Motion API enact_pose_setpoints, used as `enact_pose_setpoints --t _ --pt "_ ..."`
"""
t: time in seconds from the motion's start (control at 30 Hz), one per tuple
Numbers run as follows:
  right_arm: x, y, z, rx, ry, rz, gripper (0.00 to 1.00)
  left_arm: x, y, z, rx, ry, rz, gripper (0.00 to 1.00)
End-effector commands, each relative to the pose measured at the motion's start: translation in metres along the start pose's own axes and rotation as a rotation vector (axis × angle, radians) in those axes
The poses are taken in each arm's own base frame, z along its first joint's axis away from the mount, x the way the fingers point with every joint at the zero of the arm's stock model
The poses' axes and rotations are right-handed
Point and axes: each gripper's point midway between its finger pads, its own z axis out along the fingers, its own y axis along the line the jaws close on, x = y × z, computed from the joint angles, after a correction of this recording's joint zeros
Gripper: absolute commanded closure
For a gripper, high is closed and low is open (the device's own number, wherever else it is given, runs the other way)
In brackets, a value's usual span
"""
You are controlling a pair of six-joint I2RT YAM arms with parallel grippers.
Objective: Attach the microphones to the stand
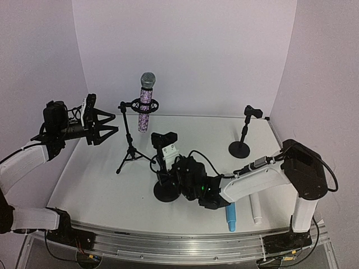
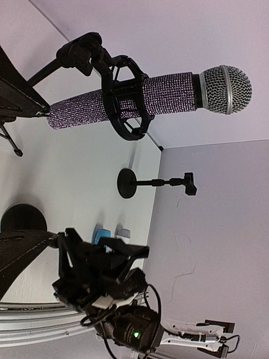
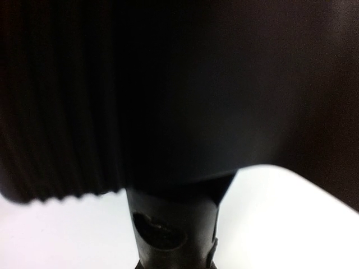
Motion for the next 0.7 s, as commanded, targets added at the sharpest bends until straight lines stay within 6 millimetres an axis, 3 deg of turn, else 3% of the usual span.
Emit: enact_pose_setpoints --t 0.0,0.23,0.33,0.4,0.5,0.6,0.67 --pt "-0.042 -0.022 -0.008 0.176 -0.132 0.061 1.00 -0.007 -0.011 0.000 0.015 -0.026 0.030 0.32" --pt "-0.019 -0.010 -0.009 0.217 -0.123 0.050 0.99 -0.009 -0.022 0.009 0.047 -0.032 0.051 0.31" --pt "-0.017 -0.011 -0.009 0.230 -0.124 0.054 0.92 -0.010 -0.022 0.012 0.052 -0.033 0.053 0.31" --pt "-0.017 -0.010 -0.008 0.231 -0.125 0.053 0.81 -0.010 -0.021 0.014 0.054 -0.033 0.052 0.31" --pt "-0.017 -0.009 -0.007 0.231 -0.125 0.049 0.53 -0.011 -0.020 0.016 0.056 -0.034 0.048 0.31" --pt "-0.019 -0.009 -0.009 0.218 -0.128 0.061 0.37 -0.013 -0.020 0.018 0.060 -0.035 0.049 0.31" --pt "-0.020 -0.007 -0.012 0.186 -0.127 0.064 0.16 -0.014 -0.021 0.019 0.067 -0.036 0.049 0.31"
